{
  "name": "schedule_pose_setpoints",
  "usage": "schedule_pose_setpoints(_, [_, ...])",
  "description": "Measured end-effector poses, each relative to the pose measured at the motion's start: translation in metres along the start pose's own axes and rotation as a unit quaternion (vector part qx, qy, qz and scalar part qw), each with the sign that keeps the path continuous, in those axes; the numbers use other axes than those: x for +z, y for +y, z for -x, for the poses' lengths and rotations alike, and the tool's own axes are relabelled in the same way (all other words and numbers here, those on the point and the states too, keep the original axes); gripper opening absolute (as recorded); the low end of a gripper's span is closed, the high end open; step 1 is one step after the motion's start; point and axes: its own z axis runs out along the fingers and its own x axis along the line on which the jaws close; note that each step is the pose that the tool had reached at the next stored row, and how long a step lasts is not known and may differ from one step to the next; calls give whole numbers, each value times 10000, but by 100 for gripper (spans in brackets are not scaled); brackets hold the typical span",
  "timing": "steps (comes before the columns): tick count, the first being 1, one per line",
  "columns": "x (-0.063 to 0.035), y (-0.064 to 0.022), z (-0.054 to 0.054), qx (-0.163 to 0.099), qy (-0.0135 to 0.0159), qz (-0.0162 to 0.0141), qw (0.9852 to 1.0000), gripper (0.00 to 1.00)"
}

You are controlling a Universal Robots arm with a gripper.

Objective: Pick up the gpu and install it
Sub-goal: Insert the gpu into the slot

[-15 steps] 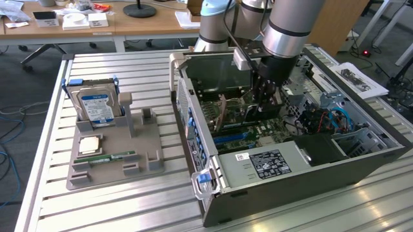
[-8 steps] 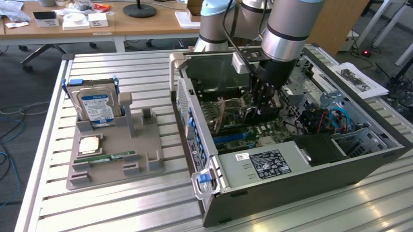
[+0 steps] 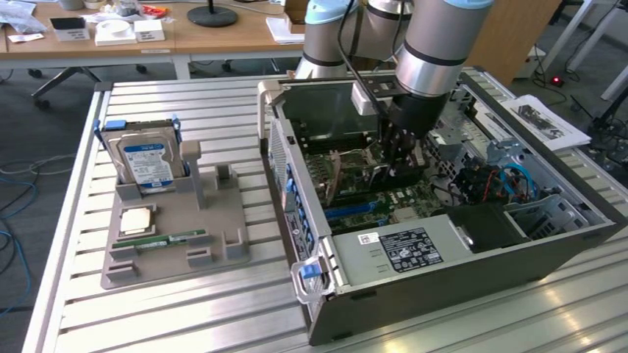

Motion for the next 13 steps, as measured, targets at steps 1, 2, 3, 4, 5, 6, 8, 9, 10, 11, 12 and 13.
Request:
schedule_pose_setpoints(1, [1, 0, 0, 0, -1, 0, 10000, 27])
schedule_pose_setpoints(2, [1, 0, 0, 0, -1, 0, 10000, 27])
schedule_pose_setpoints(3, [1, 3, 0, 1, -1, 0, 10000, 27])
schedule_pose_setpoints(4, [2, 10, 0, 1, -2, -1, 10000, 27])
schedule_pose_setpoints(5, [3, 19, 0, 0, -2, -1, 10000, 27])
schedule_pose_setpoints(6, [4, 32, -1, 0, -2, -1, 10000, 27])
schedule_pose_setpoints(8, [5, 56, -3, 0, -1, 0, 10000, 27])
schedule_pose_setpoints(9, [5, 64, -3, 0, -1, 0, 10000, 27])
schedule_pose_setpoints(10, [5, 70, -5, 0, -1, 0, 10000, 27])
schedule_pose_setpoints(11, [5, 72, -9, 0, -1, 0, 10000, 27])
schedule_pose_setpoints(12, [5, 75, -15, -1, -1, 0, 10000, 27])
schedule_pose_setpoints(13, [6, 78, -25, -1, -1, 0, 10000, 27])
